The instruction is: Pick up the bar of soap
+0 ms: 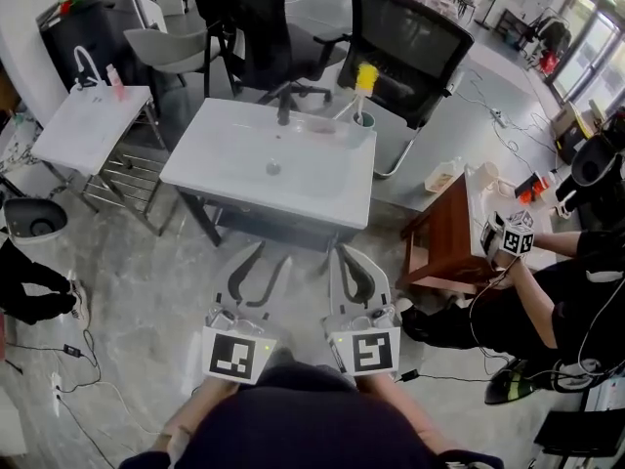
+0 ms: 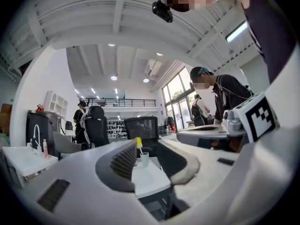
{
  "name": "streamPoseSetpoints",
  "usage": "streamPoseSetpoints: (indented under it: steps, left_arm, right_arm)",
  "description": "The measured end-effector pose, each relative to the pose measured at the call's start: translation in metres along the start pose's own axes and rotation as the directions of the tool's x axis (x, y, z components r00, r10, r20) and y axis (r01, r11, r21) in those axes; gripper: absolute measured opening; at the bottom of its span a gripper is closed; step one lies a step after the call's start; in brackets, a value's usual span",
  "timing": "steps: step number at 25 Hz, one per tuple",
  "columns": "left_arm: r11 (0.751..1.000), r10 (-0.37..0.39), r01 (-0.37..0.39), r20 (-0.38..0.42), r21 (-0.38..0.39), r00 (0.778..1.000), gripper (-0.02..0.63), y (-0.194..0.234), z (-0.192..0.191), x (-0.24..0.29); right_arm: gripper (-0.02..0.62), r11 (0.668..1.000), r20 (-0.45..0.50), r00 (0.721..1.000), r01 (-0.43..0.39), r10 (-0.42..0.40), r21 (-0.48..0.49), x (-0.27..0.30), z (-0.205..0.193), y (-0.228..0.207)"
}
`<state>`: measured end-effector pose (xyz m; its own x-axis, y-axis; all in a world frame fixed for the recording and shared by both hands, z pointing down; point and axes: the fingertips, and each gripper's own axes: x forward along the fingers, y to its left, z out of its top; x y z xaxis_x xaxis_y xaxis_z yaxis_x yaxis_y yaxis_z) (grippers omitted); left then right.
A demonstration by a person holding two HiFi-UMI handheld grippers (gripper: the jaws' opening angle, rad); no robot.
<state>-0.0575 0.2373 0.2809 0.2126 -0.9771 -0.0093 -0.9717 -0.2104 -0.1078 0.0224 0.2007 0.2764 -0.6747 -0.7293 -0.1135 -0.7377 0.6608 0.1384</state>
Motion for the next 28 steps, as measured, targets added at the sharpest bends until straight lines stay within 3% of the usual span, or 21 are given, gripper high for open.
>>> streamPoseSetpoints:
  steps: [16,28]
  left_arm:
    - [0.997,-0.056,0.056,-0.007,-0.044,0.998,0.12,0.047,-0.017,0.06]
    - [0.997,-0.056,0.057,0.012,-0.044,0.998,0.12,0.085,-0.022,0.16]
  right_arm:
    - [0.017,0.999,-0.033,0.999,0.022,-0.024,-0.037,0.069,-0.018,-0.013]
    - [0.017,0.998,-0.024,0.999,0.039,-0.04,-0.042,0.153,-0.04,-0.069]
